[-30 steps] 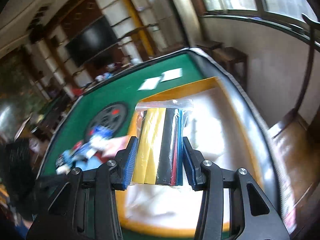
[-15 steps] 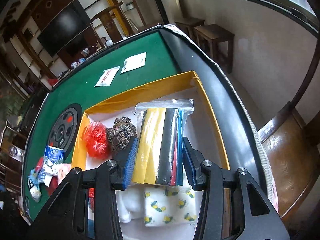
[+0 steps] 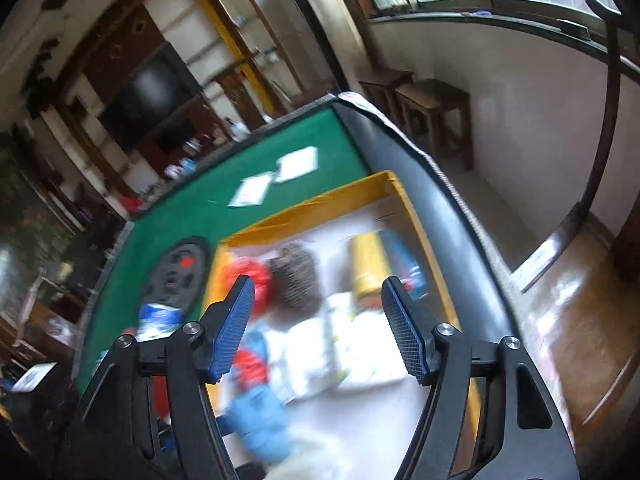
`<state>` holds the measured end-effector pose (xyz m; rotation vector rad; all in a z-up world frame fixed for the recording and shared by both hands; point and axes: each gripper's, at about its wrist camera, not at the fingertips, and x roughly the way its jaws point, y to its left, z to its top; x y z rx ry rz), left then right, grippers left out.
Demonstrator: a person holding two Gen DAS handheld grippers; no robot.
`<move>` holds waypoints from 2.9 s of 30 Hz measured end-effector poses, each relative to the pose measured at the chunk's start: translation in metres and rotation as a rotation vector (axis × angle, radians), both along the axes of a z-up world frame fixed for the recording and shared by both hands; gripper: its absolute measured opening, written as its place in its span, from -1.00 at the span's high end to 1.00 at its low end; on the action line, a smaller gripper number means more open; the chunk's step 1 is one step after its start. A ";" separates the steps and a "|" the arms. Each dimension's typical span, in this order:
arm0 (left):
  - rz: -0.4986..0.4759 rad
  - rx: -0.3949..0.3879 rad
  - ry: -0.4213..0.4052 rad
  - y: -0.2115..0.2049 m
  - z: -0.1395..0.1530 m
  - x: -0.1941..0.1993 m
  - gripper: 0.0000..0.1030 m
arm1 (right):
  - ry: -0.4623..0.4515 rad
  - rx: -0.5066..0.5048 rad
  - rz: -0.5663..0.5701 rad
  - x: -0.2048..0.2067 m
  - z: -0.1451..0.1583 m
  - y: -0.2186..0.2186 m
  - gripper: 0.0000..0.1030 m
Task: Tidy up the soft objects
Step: 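Grasp the blue-white Vinda tissue pack with the right tool while the left tool reaches for the black snack bag, then grasp the black-and-silver snack bag with the left tool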
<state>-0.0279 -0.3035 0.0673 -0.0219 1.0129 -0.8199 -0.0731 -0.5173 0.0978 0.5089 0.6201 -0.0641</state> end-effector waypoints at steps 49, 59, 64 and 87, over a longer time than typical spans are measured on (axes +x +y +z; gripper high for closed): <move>0.337 -0.191 -0.030 0.271 -0.040 -0.029 -0.05 | 0.192 -0.175 0.466 -0.038 -0.047 0.236 -0.30; 0.335 -0.186 -0.035 0.270 -0.039 -0.031 -0.05 | 0.271 -0.325 0.462 -0.067 -0.082 0.262 -0.30; 0.337 -0.185 -0.034 0.271 -0.039 -0.031 -0.05 | 0.281 -0.317 0.436 -0.052 -0.096 0.264 -0.19; 0.564 -0.188 0.018 0.327 -0.042 -0.031 -0.05 | 0.126 -0.185 0.439 -0.006 -0.094 0.269 -0.02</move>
